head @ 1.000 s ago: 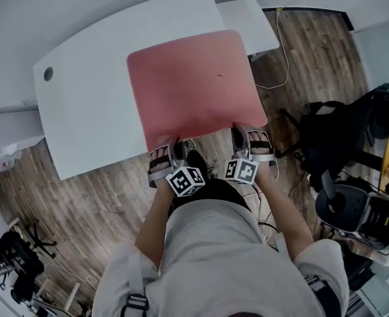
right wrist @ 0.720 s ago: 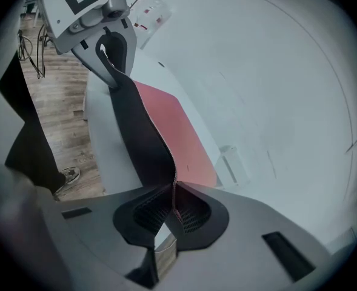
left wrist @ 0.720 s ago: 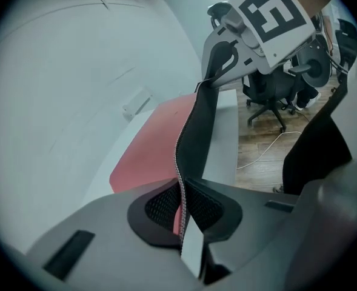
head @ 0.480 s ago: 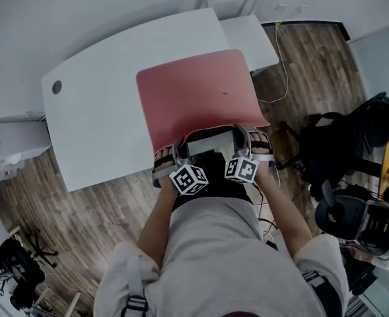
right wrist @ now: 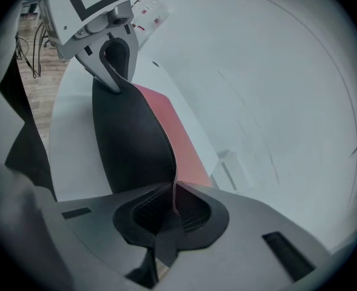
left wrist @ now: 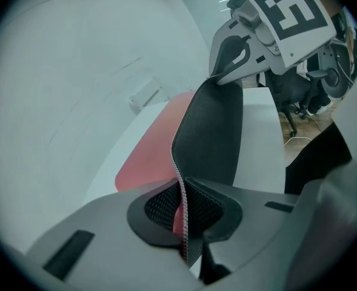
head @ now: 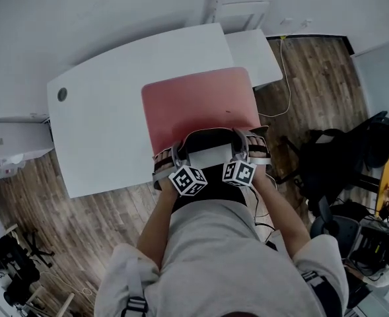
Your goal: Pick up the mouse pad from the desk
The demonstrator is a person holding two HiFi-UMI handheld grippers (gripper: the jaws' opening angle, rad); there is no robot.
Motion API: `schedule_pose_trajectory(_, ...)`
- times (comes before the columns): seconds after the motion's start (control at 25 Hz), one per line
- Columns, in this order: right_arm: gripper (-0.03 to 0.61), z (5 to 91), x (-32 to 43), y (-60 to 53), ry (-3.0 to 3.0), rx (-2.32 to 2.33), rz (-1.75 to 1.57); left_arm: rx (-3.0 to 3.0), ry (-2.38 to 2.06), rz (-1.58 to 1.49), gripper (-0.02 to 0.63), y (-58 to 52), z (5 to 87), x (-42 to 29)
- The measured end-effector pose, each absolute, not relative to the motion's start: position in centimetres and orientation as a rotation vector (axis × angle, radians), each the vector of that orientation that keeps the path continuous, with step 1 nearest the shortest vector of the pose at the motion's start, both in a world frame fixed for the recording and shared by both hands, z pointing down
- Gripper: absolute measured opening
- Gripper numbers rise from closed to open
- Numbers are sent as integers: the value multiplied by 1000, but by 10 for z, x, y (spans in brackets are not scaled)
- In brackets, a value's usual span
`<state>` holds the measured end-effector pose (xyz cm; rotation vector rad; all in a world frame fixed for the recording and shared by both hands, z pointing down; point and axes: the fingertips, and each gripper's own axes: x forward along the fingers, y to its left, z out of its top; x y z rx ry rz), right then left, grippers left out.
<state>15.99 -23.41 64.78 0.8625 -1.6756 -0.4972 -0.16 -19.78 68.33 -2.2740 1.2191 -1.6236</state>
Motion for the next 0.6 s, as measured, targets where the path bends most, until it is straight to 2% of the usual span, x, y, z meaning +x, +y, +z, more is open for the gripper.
schedule_pose_trajectory(0.6,54,643,154,-304,-1734,861,-469,-2237,1347,-1643,31,-279,680,-11)
